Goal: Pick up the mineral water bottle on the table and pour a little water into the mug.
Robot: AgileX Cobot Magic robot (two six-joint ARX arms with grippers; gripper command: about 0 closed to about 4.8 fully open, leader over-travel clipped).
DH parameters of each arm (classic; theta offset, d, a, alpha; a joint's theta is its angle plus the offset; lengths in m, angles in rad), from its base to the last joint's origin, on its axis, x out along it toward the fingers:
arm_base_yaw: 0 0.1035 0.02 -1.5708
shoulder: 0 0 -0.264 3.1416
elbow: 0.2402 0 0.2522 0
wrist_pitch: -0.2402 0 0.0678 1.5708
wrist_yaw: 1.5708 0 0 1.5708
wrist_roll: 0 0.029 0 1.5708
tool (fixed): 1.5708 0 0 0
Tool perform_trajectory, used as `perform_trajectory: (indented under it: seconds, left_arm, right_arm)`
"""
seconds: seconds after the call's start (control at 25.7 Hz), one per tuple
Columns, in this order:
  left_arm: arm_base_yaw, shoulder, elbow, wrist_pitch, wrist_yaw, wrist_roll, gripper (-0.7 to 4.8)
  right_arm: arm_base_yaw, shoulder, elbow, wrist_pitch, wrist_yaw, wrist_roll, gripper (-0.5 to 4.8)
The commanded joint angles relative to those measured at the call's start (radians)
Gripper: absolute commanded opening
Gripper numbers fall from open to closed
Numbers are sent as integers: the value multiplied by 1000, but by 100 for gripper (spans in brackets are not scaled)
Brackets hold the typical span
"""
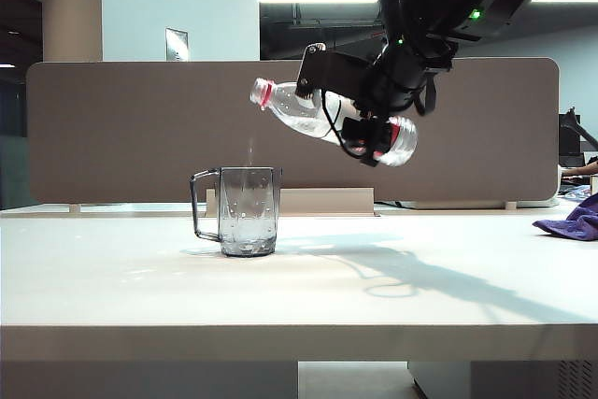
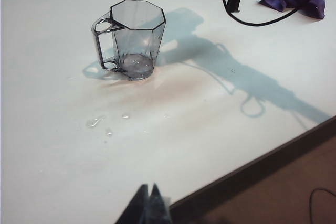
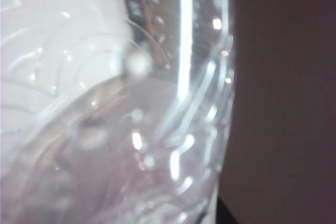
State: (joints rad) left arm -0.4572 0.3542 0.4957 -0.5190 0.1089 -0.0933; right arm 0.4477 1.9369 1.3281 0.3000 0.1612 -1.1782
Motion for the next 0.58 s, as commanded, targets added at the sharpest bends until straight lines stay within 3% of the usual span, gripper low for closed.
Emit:
perform_trajectory:
  seconds: [0.04,0.12,0.31,0.43,0.58]
  left_arm:
    - [-1,0,3,8,1,7,-5]
    - [-1,0,3,8,1,7,-5]
    - [-1,0,3,8,1,7,-5]
    - [-1,0,3,8,1,7,-5]
    - [-1,0,3,8,1,7,-5]
  right_arm:
    - [2,-6,-45,35,-145,290,252]
    - [2,-2,-85,88,-222,479,252]
    - [2,31,-226,385,-250,934,252]
    - [2,55,-289,483,-279,1080,252]
    - [2,77,-332,587,-280,1174,252]
